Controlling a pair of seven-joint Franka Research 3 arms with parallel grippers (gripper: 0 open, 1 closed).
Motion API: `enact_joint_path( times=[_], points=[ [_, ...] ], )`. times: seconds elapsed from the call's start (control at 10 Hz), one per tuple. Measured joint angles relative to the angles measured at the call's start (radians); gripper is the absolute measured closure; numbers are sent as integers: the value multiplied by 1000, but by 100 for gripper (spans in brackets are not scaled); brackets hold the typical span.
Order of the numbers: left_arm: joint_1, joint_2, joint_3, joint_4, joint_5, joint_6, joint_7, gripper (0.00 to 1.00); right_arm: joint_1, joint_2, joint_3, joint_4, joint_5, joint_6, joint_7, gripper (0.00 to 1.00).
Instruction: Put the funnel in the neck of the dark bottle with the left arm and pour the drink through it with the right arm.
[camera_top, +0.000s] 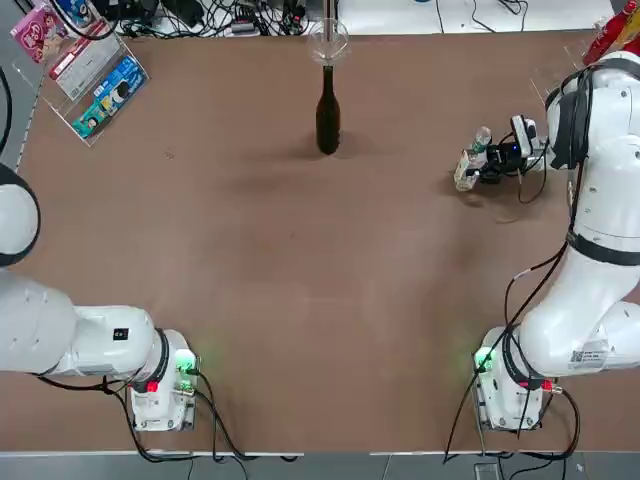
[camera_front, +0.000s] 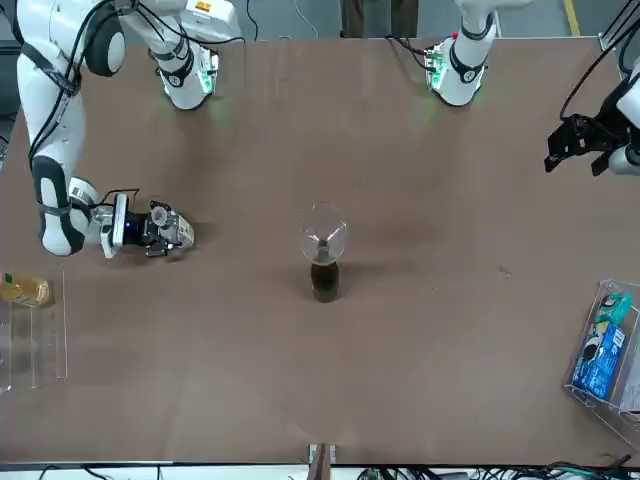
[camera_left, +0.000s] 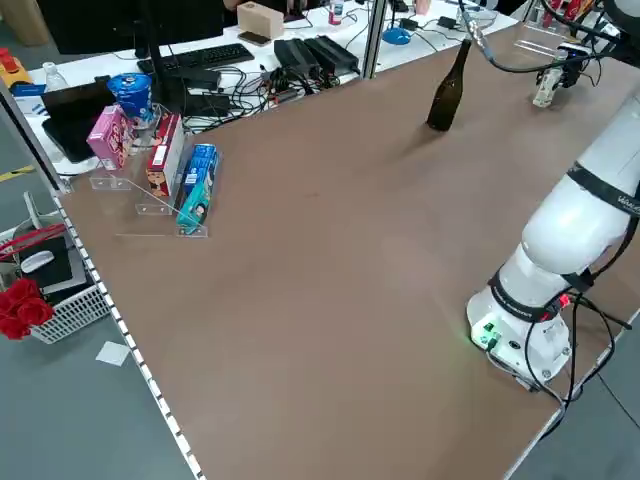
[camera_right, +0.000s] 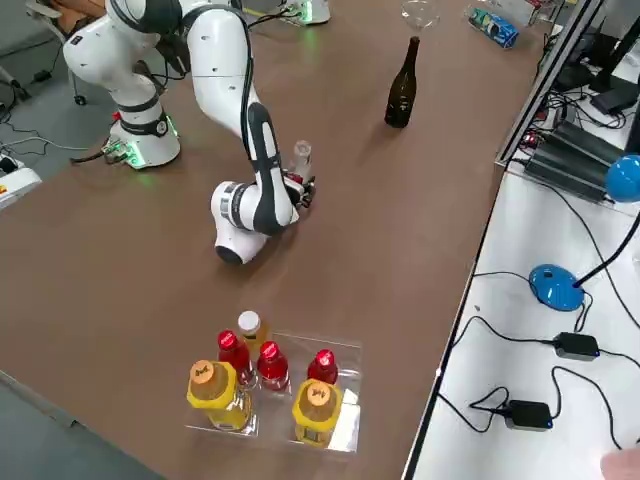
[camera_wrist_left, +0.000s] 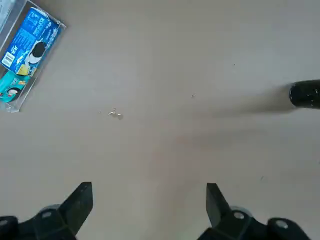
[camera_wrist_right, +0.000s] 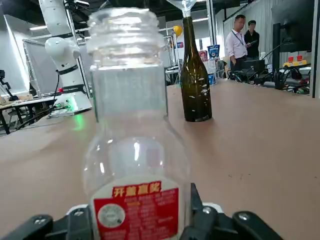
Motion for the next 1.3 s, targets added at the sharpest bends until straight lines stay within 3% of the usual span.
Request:
enact_joint_path(
  times=[0.5,0.7,1.1,1.3],
  points=[
    [-11,64,-4,89,0,-35,-24,0,0,0,-10,2,0,-1,0,17],
    [-11,60,-4,90,0,-56,-63,1,0,0,-29,2,0,-1,0,0],
    [-11,60,-4,90,0,-54,-70,1,3,0,-69,3,0,-2,1,0],
    [-11,60,-4,90,8,-47,-70,2,12,-1,-115,4,-1,-10,8,0]
  ],
)
